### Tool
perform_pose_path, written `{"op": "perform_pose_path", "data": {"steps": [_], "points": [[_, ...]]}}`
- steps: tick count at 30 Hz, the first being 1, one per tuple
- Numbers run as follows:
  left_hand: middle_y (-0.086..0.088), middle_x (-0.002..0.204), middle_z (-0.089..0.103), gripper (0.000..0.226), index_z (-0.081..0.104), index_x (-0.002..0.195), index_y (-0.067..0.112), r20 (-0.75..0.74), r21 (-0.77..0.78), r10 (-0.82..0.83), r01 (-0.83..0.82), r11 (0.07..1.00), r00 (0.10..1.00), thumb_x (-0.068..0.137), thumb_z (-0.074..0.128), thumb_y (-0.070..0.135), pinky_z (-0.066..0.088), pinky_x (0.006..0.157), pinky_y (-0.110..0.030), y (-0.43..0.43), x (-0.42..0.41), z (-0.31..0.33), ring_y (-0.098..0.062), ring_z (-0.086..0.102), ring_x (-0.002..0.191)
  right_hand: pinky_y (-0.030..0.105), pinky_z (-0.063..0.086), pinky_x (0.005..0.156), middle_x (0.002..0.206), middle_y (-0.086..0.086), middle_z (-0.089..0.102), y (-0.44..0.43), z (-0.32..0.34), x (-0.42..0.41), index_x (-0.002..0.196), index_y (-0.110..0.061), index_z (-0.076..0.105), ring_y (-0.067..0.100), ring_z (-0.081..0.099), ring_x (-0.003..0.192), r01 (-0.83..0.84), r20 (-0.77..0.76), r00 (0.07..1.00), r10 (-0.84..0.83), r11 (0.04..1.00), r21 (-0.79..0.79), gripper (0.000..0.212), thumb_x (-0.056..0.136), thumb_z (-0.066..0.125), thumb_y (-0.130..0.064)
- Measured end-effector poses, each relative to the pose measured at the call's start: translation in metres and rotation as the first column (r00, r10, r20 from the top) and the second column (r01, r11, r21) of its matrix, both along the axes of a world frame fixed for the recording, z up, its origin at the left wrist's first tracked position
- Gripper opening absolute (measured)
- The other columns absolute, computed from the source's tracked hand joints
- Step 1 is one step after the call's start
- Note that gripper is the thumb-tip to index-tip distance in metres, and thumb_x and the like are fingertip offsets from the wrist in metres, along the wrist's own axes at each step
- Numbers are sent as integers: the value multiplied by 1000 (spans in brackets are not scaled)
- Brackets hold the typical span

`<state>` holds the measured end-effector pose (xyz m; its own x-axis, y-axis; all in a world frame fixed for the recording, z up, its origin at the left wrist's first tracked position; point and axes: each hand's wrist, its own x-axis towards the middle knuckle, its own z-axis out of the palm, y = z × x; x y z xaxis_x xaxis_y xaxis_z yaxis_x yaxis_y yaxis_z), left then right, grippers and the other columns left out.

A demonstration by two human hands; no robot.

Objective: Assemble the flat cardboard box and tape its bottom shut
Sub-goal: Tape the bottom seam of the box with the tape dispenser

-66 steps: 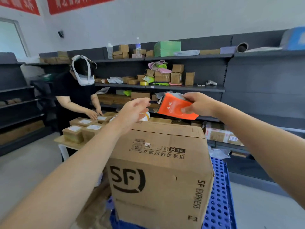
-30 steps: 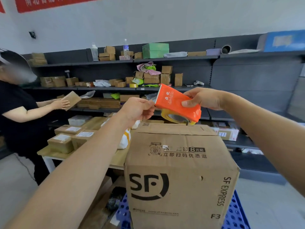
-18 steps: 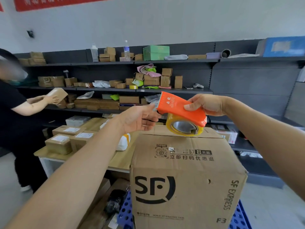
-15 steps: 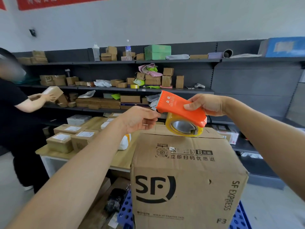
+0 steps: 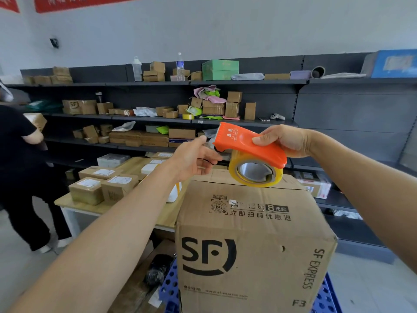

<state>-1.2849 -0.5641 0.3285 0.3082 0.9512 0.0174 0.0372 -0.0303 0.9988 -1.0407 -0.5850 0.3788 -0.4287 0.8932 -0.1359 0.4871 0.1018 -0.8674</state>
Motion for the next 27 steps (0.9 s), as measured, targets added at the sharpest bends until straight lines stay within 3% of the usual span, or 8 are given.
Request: {"op": "perform_pose_path", "data": {"steps": [3, 6, 10, 15, 18, 21, 23, 27], "points": [[-13, 73, 67, 61, 71, 97, -7, 22, -75, -57, 58, 996, 998, 101, 33, 40, 48, 58, -28, 0, -1, 1, -17, 54, 62, 31, 56, 70, 95, 5, 72, 2, -2, 5, 113, -11, 63, 18, 69, 80, 12, -18, 1000, -13, 1000, -19, 96, 33, 87, -58], [-8, 77, 63, 33, 66, 109, -8, -17, -8, -98, 98, 995, 995, 90, 61, 19, 50, 58, -23, 0, 3, -1, -14, 54, 62, 31, 56, 68, 96, 6, 71, 4, -4, 7, 116, -11, 61, 18, 68, 80, 17, -38, 999, -18, 999, -41, 99, 32, 88, -57], [-7, 73, 60, 20, 70, 99, -6, 3, 41, -34, 34, 999, 999, 86, 66, 9, 50, 56, -20, 3, 9, -4, -12, 52, 60, 30, 57, 67, 93, 4, 72, 6, -6, 7, 113, -12, 62, 17, 69, 78, 19, -49, 999, -21, 999, -40, 98, 30, 88, -58], [-8, 66, 57, 26, 68, 100, -12, -8, 105, 142, -140, 985, 990, 85, 67, 10, 41, 50, -21, 5, 21, -3, -12, 45, 52, 30, 56, 67, 93, 4, 72, 7, -5, 7, 112, -12, 63, 17, 69, 78, 23, -74, 997, -25, 999, -23, 100, 27, 88, -58], [-8, 73, 61, 13, 70, 92, -3, 39, 130, 139, -143, 981, 989, 88, 64, 8, 45, 53, -19, 5, 24, -3, -11, 47, 55, 31, 56, 68, 93, 5, 72, 8, -5, 9, 112, -12, 63, 18, 68, 79, 30, -92, 995, -33, 999, -31, 101, 25, 89, -56], [-7, 74, 64, 8, 69, 84, 5, 181, 84, 110, -127, 988, 977, 87, 63, 2, 49, 59, -19, 4, 26, -1, -12, 55, 64, 32, 56, 69, 96, 6, 71, 9, -6, 10, 114, -12, 63, 19, 67, 81, 30, -111, 993, -34, 999, -41, 101, 26, 89, -55], [-4, 67, 64, 5, 67, 83, 5, 246, 17, 115, -123, 992, 962, 85, 64, 2, 48, 54, -19, 4, 24, 0, -10, 56, 59, 31, 57, 67, 95, 6, 72, 9, -5, 11, 113, -11, 63, 19, 68, 79, 21, -118, 993, -26, 999, -48, 100, 26, 89, -54], [-1, 58, 57, 3, 65, 88, 2, 201, -34, 117, -113, 993, 972, 85, 65, 4, 43, 48, -18, 7, 16, 0, -6, 50, 43, 31, 58, 63, 90, 6, 74, 8, -4, 12, 111, -10, 63, 18, 71, 74, 10, -127, 992, -20, 997, -83, 99, 25, 91, -50]]}}
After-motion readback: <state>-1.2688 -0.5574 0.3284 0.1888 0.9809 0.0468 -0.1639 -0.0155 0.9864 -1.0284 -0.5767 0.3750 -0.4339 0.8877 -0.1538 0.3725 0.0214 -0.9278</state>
